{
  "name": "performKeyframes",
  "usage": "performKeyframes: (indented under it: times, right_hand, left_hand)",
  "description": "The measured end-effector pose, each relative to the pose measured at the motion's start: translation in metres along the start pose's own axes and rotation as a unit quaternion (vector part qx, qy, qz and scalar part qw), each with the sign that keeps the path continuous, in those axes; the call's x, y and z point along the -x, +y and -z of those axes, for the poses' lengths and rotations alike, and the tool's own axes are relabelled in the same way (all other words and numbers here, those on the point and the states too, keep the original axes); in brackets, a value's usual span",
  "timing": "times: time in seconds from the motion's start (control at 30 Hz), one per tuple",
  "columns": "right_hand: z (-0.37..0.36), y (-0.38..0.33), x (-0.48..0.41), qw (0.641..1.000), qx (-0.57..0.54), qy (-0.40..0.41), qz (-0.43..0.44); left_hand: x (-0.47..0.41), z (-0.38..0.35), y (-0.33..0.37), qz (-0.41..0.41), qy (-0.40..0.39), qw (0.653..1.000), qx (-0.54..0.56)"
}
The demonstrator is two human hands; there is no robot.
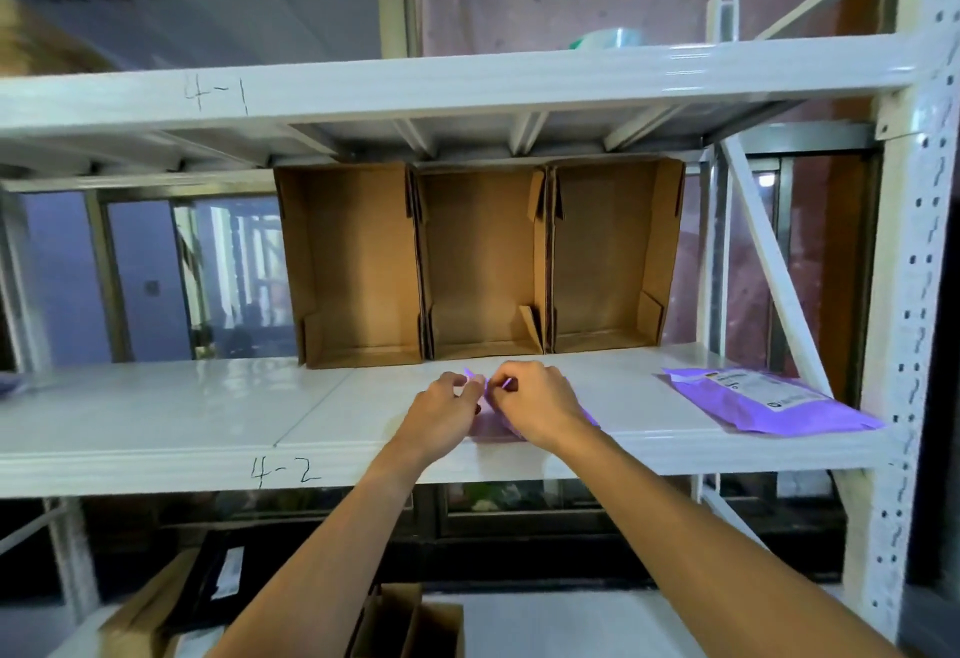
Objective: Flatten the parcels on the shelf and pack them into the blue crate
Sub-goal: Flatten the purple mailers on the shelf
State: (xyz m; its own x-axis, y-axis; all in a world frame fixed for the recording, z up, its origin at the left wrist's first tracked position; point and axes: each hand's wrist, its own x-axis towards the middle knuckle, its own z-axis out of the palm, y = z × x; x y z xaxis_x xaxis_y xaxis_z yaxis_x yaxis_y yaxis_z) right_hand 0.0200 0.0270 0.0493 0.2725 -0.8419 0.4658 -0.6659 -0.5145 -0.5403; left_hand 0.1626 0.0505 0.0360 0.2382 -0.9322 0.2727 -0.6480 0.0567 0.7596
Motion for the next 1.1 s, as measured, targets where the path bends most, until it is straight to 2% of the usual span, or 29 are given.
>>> performKeyframes:
  times: [0.13, 0.23, 0.33, 0.43, 0.5, 0.57, 0.67, 0.8, 0.97, 1.1]
  right_hand:
    - [-0.006, -0.017, 0.0, 0.992, -0.093, -0.081, 0.026]
    - [-0.01, -0.018, 0.0, 0.987, -0.12, -0.103, 0.032]
    - [-0.011, -0.006, -0.003, 0.997, -0.025, -0.066, 0.037]
    - [-0.012, 0.012, -0.007, 0.989, 0.093, -0.1, 0.05]
    - [-0.017, 0.02, -0.009, 0.984, 0.1, -0.133, 0.057]
    - [-0.023, 0.023, -0.01, 0.981, 0.108, -0.149, 0.064]
    - [-0.025, 0.022, -0.013, 0.976, 0.116, -0.179, 0.053]
    - [-0.018, 0.014, -0.025, 0.971, 0.141, -0.19, 0.029]
    - [-0.025, 0.0, -0.04, 0.962, 0.223, -0.155, 0.025]
    - [-0.043, 0.008, -0.045, 0.96, 0.252, -0.104, 0.06]
  left_hand:
    - [-0.005, 0.012, -0.001, 0.07, 0.069, 0.994, 0.055]
    - [-0.01, 0.024, -0.013, 0.087, 0.063, 0.993, 0.042]
    - [-0.015, 0.036, -0.024, 0.088, 0.05, 0.995, 0.023]
    - [-0.017, 0.043, -0.025, 0.081, 0.045, 0.99, -0.11]
    - [-0.018, 0.042, -0.021, 0.039, 0.069, 0.973, -0.216]
    - [-0.018, 0.033, -0.016, -0.009, 0.078, 0.962, -0.261]
    - [-0.023, 0.016, -0.01, -0.038, 0.017, 0.945, -0.323]
    - [-0.031, -0.001, -0.006, -0.033, -0.044, 0.901, -0.429]
    - [-0.038, -0.005, -0.004, -0.082, -0.065, 0.872, -0.479]
    - [-0.04, -0.007, -0.019, -0.105, -0.063, 0.895, -0.429]
